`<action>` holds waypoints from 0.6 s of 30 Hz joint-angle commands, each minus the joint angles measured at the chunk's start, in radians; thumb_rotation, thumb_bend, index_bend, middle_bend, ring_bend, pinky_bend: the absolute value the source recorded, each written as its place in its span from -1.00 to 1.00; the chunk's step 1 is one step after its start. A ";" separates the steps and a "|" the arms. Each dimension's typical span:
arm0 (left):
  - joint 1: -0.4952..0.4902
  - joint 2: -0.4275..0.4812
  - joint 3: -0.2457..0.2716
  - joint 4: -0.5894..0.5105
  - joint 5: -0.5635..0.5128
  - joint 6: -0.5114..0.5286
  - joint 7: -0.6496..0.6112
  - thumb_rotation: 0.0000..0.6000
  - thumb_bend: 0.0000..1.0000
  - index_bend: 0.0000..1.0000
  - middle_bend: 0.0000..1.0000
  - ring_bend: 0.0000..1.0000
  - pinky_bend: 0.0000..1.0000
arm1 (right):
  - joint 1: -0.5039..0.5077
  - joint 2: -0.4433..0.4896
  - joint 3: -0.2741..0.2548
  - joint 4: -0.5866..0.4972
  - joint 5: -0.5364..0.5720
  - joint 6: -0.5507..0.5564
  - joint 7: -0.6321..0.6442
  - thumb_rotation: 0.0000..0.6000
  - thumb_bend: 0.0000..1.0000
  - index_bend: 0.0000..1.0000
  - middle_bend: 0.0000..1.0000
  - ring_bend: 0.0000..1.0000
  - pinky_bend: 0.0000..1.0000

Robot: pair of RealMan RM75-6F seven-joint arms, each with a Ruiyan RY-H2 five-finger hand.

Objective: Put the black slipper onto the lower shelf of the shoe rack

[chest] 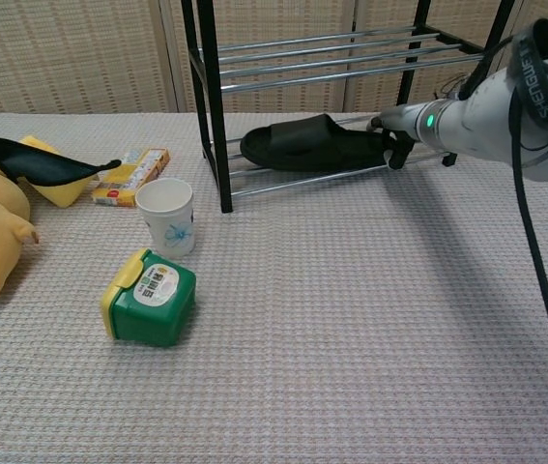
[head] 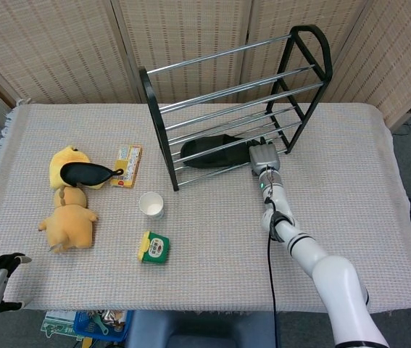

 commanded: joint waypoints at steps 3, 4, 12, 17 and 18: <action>-0.003 -0.001 -0.001 0.001 0.006 -0.001 -0.001 1.00 -0.70 -0.44 -0.55 -0.63 -0.49 | -0.051 0.069 -0.025 -0.122 -0.070 0.034 0.074 1.00 0.37 -1.00 -0.72 -0.95 -0.71; -0.004 -0.001 -0.001 0.001 0.007 -0.001 -0.001 1.00 -0.70 -0.44 -0.55 -0.63 -0.49 | -0.061 0.084 -0.032 -0.149 -0.083 0.043 0.087 1.00 0.37 -1.00 -0.72 -0.95 -0.71; -0.006 -0.003 0.001 -0.002 0.010 -0.005 0.001 1.00 -0.70 -0.44 -0.55 -0.63 -0.49 | -0.104 0.171 -0.087 -0.307 -0.137 0.090 0.135 1.00 0.37 -1.00 -0.72 -0.95 -0.71; -0.005 0.000 0.002 -0.004 0.012 -0.003 0.001 1.00 -0.70 -0.44 -0.55 -0.63 -0.49 | -0.117 0.208 -0.112 -0.392 -0.158 0.114 0.162 1.00 0.37 -1.00 -0.72 -0.95 -0.71; -0.004 0.001 0.003 -0.005 0.013 -0.001 0.001 1.00 -0.70 -0.44 -0.55 -0.63 -0.49 | -0.121 0.218 -0.118 -0.415 -0.166 0.121 0.169 1.00 0.37 -1.00 -0.72 -0.95 -0.71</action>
